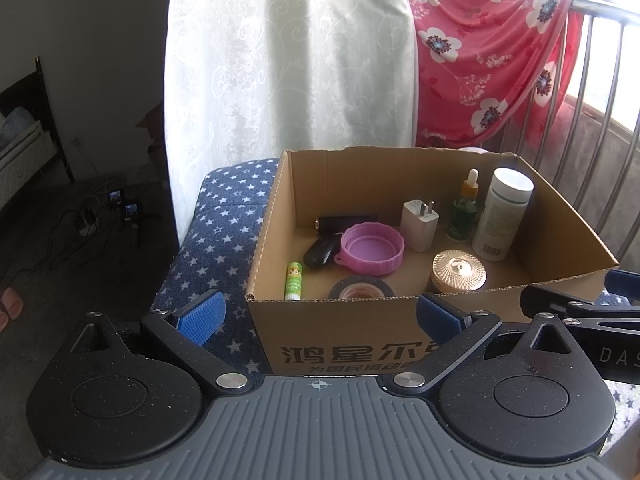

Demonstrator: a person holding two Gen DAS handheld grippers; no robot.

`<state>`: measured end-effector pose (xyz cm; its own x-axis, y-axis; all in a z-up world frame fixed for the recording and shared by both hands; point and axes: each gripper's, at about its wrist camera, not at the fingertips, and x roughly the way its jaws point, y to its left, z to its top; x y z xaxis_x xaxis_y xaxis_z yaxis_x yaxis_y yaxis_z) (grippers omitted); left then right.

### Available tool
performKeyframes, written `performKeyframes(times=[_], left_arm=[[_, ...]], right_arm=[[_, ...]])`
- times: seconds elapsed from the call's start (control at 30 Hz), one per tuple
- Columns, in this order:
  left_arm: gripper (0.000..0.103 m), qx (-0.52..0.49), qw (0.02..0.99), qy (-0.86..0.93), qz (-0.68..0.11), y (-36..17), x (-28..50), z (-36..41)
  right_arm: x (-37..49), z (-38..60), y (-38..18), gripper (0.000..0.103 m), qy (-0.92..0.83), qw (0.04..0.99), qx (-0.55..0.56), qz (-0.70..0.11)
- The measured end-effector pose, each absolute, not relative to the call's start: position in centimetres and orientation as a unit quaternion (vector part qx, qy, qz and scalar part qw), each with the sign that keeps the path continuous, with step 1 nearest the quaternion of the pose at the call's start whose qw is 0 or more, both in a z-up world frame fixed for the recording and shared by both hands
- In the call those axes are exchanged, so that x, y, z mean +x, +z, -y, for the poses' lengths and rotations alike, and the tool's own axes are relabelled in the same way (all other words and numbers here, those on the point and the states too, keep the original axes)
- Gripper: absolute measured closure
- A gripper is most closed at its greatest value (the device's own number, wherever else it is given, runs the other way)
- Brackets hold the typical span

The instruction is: Organize rigid objects

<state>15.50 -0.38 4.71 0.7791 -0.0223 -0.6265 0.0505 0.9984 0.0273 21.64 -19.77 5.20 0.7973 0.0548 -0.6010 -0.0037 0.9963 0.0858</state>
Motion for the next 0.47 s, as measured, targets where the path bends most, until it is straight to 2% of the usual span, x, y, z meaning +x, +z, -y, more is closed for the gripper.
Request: performKeyframes(times=[0.47], left_arm=[[0.001,0.021,0.943,-0.020,-0.332,4.85,15.47,0.46]], right_arm=[[21.54,19.97,5.51,0.000,0.016,0.947,0.044,-0.319]])
